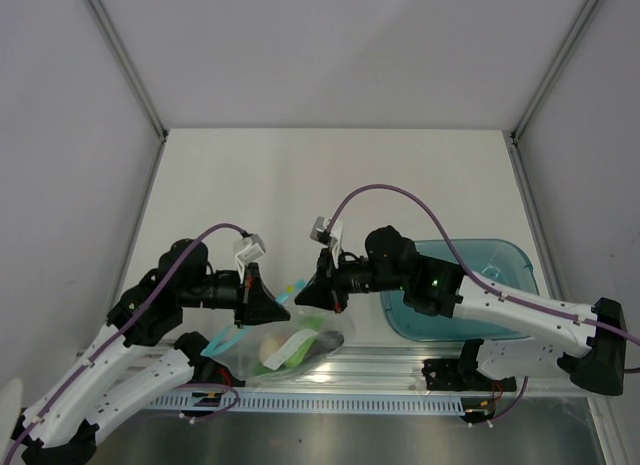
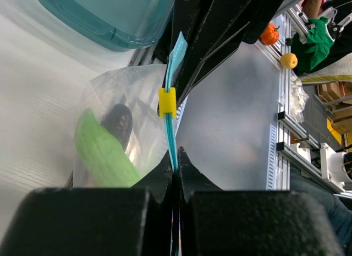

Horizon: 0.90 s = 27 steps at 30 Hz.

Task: Place the food in the zip-top bag and seal the zipper
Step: Zip the zipper food storage bag at the center of the board.

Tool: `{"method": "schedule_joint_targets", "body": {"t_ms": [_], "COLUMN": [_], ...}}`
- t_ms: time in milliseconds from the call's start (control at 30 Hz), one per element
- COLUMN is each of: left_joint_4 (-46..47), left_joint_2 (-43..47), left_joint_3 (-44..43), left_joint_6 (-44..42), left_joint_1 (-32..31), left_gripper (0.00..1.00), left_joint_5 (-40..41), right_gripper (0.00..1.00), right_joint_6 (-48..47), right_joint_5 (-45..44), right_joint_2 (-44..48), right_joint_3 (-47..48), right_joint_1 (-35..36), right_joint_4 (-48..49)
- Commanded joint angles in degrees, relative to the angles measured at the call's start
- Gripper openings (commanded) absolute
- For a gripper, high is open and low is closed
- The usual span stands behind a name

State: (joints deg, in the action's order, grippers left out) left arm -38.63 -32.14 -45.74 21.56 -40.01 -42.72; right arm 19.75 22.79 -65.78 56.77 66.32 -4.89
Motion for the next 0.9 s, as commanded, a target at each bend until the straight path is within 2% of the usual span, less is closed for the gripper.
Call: {"method": "schedule_joint_targets", "body": {"t_ms": [0, 100, 233, 367, 867], "left_joint_4": [1.3, 0.7, 1.4, 4.0, 11.0], "left_joint_2": [0.7, 1.6, 3.2, 4.0, 3.9], "left_joint_3": [-0.8, -1.6, -3.1, -4.0, -2.1], "left_joint_6": [0.7, 1.9, 3.7, 5.2, 8.2], "left_joint_1": [-0.2, -0.2, -0.2, -0.2, -0.2], "left_gripper": [0.02, 0.22, 0.31, 0.31, 0.16], "left_joint_5": [0.6, 4.8, 8.2, 8.4, 3.2], "right_gripper": [0.00, 0.00, 0.00, 0.00, 0.00], "right_joint_6": [0.2, -0.6, -1.6, -2.3, -2.8], "right_joint_5": [-4.1, -9.5, -13.4, -13.3, -13.7], "right_joint_2": [-0.3, 0.9, 2.3, 2.5, 3.4], "right_joint_3": [2.4, 1.9, 1.6, 1.5, 0.0], "right_joint_1": [1.3, 3.0, 5.7, 6.9, 8.1], "right_joint_4": [0.8, 0.8, 0.7, 0.7, 1.5]}}
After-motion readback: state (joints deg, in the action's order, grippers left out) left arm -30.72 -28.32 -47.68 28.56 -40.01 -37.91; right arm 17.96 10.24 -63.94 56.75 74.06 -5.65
